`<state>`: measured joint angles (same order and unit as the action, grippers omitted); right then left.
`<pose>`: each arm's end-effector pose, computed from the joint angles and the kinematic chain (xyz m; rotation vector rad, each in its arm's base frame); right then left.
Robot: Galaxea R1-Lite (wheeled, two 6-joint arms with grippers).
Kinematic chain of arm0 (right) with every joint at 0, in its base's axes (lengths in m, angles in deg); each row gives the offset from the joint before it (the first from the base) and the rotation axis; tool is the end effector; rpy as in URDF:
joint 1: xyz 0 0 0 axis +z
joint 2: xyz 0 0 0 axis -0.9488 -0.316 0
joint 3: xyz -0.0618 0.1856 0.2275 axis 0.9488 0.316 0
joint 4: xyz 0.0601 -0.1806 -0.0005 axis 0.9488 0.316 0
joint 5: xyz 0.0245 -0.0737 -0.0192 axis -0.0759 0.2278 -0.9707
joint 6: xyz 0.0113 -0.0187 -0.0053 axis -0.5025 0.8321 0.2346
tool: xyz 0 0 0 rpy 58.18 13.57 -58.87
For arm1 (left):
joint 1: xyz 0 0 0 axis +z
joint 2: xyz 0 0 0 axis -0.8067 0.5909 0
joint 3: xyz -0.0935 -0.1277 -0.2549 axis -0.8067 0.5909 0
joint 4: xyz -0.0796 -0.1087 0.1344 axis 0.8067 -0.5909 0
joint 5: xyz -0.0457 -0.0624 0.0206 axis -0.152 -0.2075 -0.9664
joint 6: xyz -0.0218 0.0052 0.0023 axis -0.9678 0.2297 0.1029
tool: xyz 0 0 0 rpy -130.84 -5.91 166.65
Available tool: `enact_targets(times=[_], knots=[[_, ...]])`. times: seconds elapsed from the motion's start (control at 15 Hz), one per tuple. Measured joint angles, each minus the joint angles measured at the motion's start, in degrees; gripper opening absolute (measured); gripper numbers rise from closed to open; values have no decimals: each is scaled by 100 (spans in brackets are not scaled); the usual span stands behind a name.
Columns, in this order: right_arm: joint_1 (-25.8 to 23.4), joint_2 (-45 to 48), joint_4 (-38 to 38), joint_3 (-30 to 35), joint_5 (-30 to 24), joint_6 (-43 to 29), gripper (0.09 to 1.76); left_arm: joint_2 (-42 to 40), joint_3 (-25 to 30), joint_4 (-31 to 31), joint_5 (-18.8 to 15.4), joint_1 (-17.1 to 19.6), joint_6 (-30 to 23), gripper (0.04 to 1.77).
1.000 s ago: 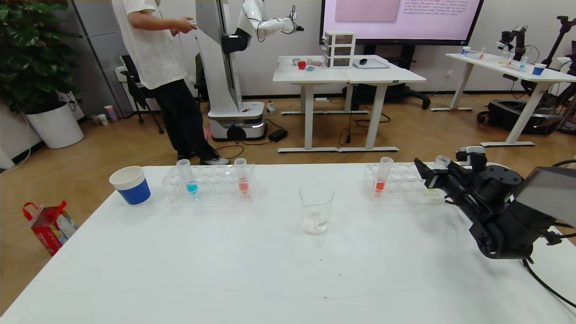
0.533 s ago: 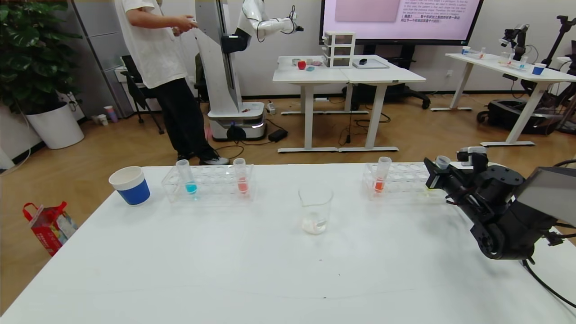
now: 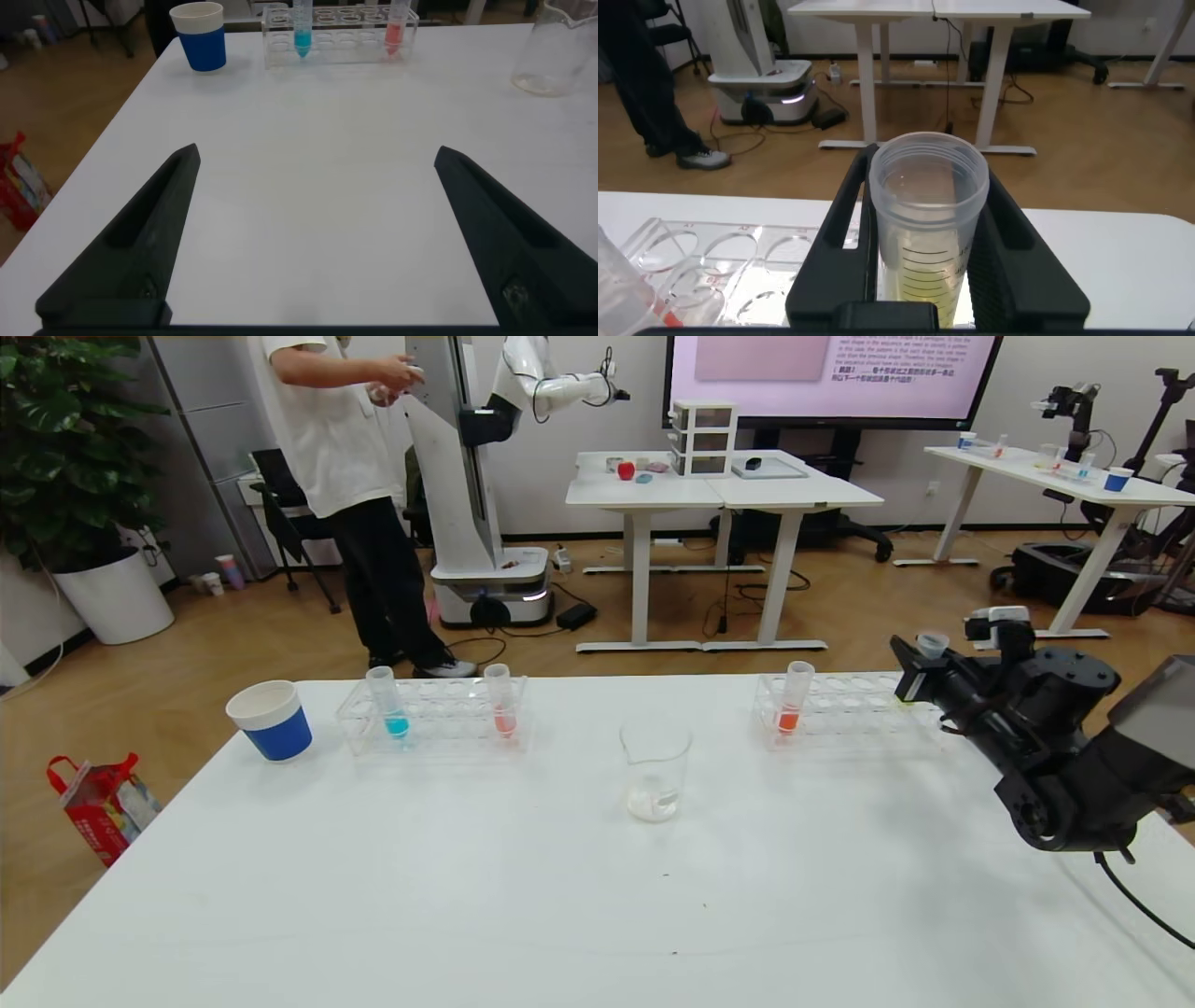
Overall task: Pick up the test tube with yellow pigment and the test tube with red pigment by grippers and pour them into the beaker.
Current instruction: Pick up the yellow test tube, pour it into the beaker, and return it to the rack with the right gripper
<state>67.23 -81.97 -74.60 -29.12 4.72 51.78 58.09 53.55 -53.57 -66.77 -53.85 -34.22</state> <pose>0.4128 -0.0285 0.0874 0.0444 -0.1346 0.0611 -0.0229 -0.0001 0.0751 0.0215 0.0019 -0.0075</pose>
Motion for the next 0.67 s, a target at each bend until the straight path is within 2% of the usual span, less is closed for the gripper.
enact_targets(times=[0.13,0.4,0.67], knots=[[48,295,300,-79,-20,2,53,0,0,2,0,-2,0,175],[102,579,383,-138,-80,93,53,0,0,2,2,-2,-2,175],[471,744,468,-149,-907,461,53,0,0,2,2,-2,-2,175]])
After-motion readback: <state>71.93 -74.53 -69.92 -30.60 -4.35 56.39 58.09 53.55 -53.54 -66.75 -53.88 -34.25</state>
